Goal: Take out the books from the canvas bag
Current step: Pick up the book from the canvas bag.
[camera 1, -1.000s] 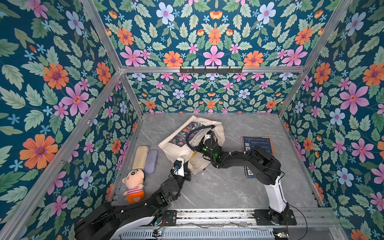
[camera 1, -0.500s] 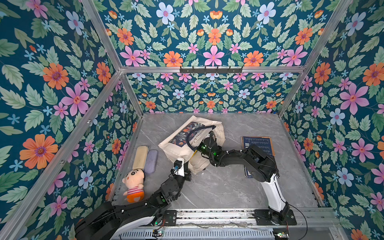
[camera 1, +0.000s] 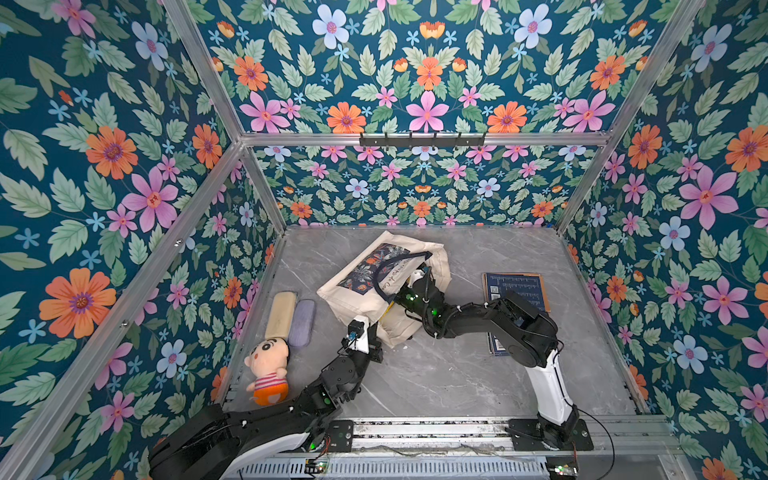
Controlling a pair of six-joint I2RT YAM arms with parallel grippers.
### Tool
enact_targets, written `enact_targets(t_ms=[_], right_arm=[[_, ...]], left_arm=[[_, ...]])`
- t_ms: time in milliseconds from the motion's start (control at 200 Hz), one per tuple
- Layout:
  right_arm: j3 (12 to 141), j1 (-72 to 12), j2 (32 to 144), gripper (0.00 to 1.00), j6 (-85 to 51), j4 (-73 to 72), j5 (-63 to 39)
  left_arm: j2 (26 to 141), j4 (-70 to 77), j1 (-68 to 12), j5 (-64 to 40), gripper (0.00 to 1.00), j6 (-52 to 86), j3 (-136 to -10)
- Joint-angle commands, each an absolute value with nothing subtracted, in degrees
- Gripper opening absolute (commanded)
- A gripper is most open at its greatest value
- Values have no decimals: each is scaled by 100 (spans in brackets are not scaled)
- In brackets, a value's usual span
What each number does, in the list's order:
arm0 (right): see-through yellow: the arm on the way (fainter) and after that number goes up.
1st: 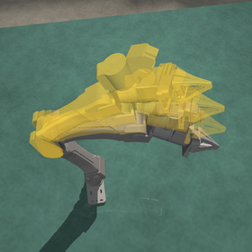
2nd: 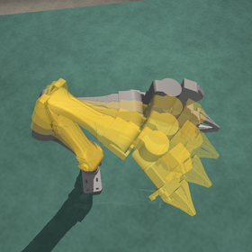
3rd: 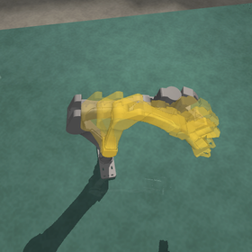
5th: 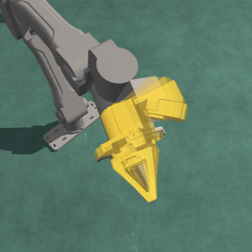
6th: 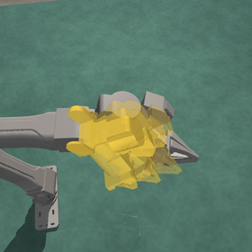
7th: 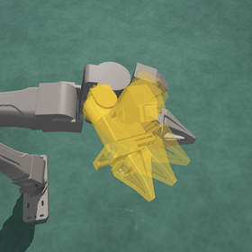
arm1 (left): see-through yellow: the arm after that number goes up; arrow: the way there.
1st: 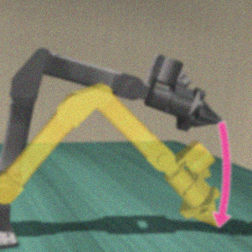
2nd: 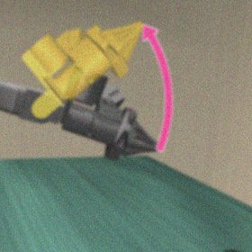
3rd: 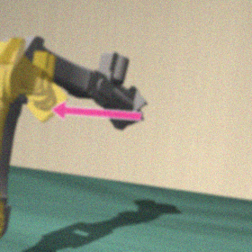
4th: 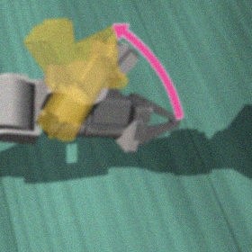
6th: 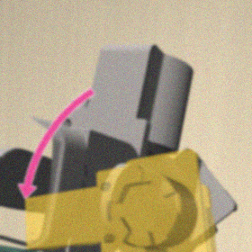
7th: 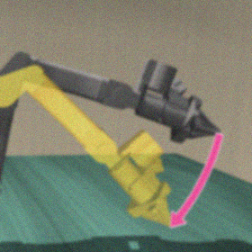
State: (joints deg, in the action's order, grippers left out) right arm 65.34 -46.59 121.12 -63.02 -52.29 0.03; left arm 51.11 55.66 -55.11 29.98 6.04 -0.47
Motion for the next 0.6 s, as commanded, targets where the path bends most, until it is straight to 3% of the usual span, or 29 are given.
enact_targets(t_ms=[0, 235, 335, 465, 595], right_arm=[[6214, -4657, 11812, 9, -6205, -5702, 82], [5819, -4590, 11637, 11, -6344, -5758, 35], [5794, -4588, 11799, 21, -6462, -6019, -17], [5882, -4583, 12059, 42, -6595, -6373, -92], [6008, -4647, 12165, 51, -6568, -6404, -104]], left_arm=[[5121, 5678, -5509, 2962, 0, 578, -104], [5129, 5651, -5510, 2981, 0, 587, -114], [5131, 5634, -5511, 2992, 0, 589, -123], [5140, 5634, -5511, 2998, 0, 589, -123], [5165, 5634, -5511, 2982, 0, 589, -131]])
